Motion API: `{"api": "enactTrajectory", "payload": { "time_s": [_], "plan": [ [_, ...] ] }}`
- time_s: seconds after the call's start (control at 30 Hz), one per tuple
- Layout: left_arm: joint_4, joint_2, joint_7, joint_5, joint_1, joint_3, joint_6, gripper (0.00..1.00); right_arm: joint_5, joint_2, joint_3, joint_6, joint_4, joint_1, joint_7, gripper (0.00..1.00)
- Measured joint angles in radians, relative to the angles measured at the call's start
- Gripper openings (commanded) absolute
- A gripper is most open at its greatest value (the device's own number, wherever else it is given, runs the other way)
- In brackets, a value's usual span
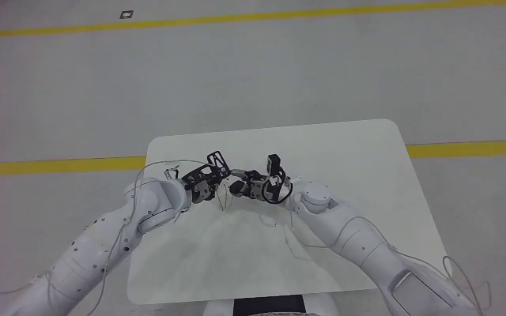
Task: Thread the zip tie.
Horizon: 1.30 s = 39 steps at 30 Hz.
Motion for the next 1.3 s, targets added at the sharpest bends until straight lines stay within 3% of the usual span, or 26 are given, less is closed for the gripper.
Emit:
{"api": "enactTrajectory", "payload": {
  "time_s": [0.47, 0.53, 1.07, 1.3],
  "plan": [
    [0.000, 0.000, 0.000, 0.000, 0.000, 0.000, 0.000, 0.00, -0.004, -0.029, 0.008, 0.005, 0.028, 0.013, 0.011, 0.20],
    [0.000, 0.000, 0.000, 0.000, 0.000, 0.000, 0.000, 0.00, -0.007, -0.031, 0.010, 0.005, 0.030, 0.012, 0.014, 0.23],
    [0.000, 0.000, 0.000, 0.000, 0.000, 0.000, 0.000, 0.00, -0.034, -0.042, 0.040, 0.009, 0.029, -0.002, 0.038, 0.09],
    [0.000, 0.000, 0.000, 0.000, 0.000, 0.000, 0.000, 0.00, -0.044, -0.045, 0.054, 0.013, 0.025, -0.010, 0.045, 0.11]
  ]
}}
